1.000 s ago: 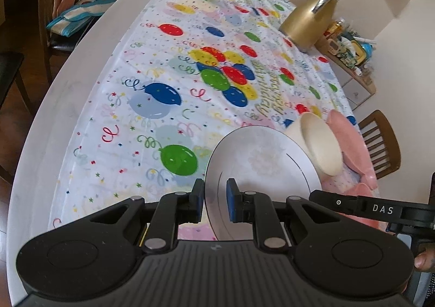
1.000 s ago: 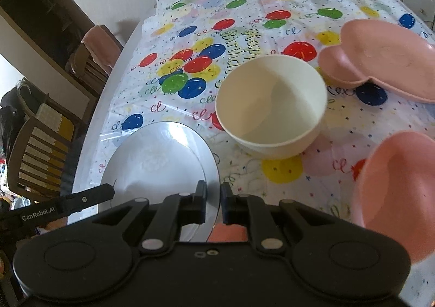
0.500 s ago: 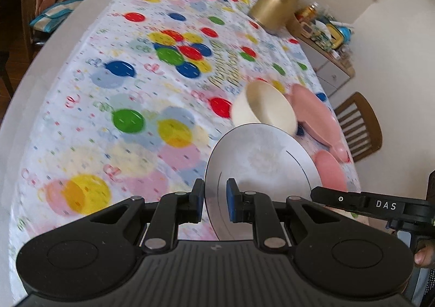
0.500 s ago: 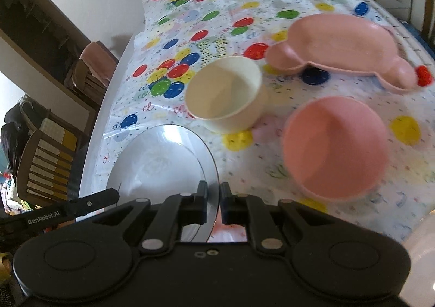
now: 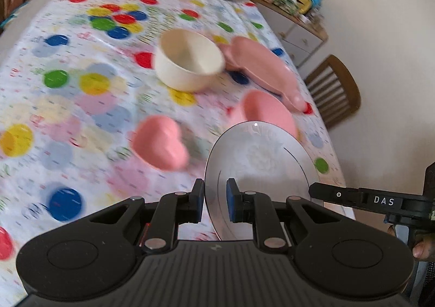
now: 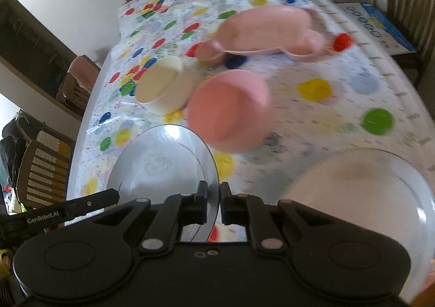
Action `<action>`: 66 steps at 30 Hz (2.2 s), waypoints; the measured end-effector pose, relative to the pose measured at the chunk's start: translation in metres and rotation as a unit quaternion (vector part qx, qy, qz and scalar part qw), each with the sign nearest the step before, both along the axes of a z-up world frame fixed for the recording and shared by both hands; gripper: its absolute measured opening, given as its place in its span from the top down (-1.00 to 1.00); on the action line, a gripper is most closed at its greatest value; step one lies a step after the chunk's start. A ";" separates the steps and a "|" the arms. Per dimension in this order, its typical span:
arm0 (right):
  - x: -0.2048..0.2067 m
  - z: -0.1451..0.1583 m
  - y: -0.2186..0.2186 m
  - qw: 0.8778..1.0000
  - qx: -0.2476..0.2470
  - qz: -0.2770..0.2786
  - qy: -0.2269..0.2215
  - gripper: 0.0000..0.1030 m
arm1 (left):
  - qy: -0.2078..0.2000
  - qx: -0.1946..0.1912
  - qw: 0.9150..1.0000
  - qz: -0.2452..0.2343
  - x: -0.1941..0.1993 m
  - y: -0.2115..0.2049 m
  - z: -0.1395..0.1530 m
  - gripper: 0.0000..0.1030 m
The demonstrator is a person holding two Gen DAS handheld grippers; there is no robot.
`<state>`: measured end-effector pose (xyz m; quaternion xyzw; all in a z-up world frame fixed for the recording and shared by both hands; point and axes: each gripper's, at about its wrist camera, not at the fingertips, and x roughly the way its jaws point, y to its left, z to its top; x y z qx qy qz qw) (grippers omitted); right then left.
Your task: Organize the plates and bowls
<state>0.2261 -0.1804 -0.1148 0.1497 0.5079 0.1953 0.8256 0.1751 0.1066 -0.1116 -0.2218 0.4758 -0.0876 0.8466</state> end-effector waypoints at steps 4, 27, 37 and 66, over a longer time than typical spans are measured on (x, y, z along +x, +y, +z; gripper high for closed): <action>-0.012 -0.003 -0.039 1.000 0.000 -0.017 0.007 0.84 | 0.005 -0.002 1.000 -0.019 -0.005 -0.038 -0.001 0.68; -0.029 -0.043 -0.173 0.998 -0.027 -0.051 0.034 0.85 | 0.055 0.023 0.994 -0.095 -0.005 -0.180 -0.044 0.68; -0.021 -0.059 -0.183 0.998 -0.019 -0.039 0.052 0.85 | 0.070 0.037 0.993 -0.088 -0.005 -0.192 -0.052 0.68; -0.028 -0.048 -0.183 0.999 -0.033 0.000 0.023 0.65 | 0.065 0.050 0.995 -0.062 -0.013 -0.187 -0.031 0.68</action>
